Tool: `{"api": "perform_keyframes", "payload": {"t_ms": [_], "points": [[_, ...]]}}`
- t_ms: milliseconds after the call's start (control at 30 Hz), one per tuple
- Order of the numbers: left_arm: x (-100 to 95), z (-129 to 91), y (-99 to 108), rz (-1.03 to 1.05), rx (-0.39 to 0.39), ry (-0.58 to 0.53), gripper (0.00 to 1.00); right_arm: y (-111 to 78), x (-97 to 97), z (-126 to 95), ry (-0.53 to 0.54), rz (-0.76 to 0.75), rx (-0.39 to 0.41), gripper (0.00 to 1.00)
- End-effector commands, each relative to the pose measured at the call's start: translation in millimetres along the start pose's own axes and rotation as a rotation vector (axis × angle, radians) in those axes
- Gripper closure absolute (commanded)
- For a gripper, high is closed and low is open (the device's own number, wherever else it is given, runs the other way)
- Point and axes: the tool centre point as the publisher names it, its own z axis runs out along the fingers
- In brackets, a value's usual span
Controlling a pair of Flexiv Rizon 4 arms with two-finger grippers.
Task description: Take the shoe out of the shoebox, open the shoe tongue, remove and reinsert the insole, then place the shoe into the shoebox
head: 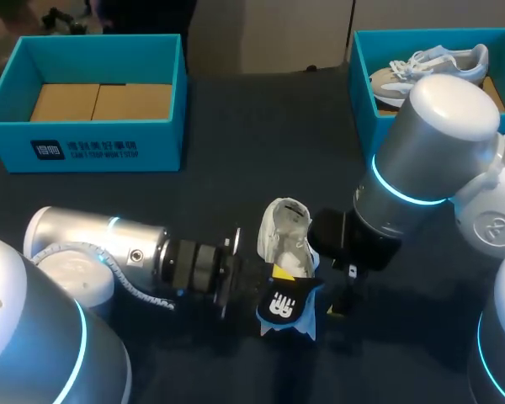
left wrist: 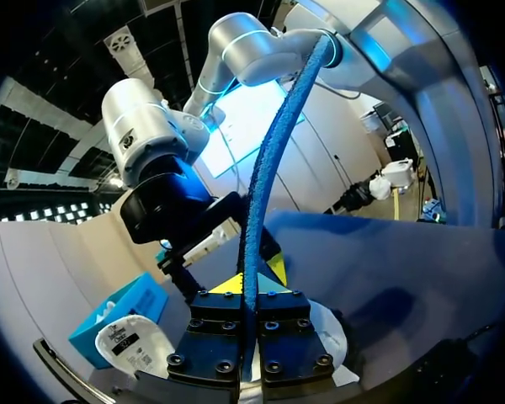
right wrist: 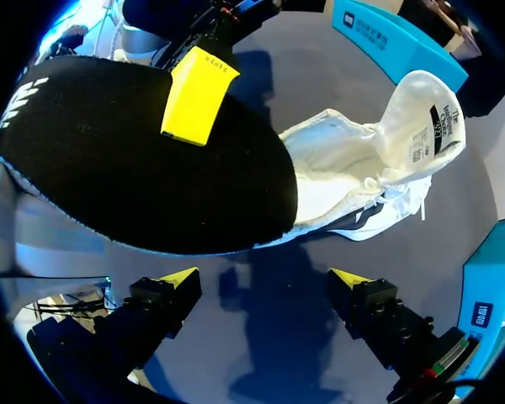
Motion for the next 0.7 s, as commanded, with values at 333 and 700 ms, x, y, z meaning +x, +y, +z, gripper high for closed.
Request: {"api": "perform_keyframes", "payload": {"t_ms": [333,700], "points": [[2.7,-1,2,-0.003,-0.009,-0.006,1.0,-0.1,0.8,1,-0.002,0.0,0.0,0.0],[10.1,-4,11,-0.008,-0.001,-0.024,1.0,-0.1,0.8,1,-0.002,0.0,0.0,0.0]]}}
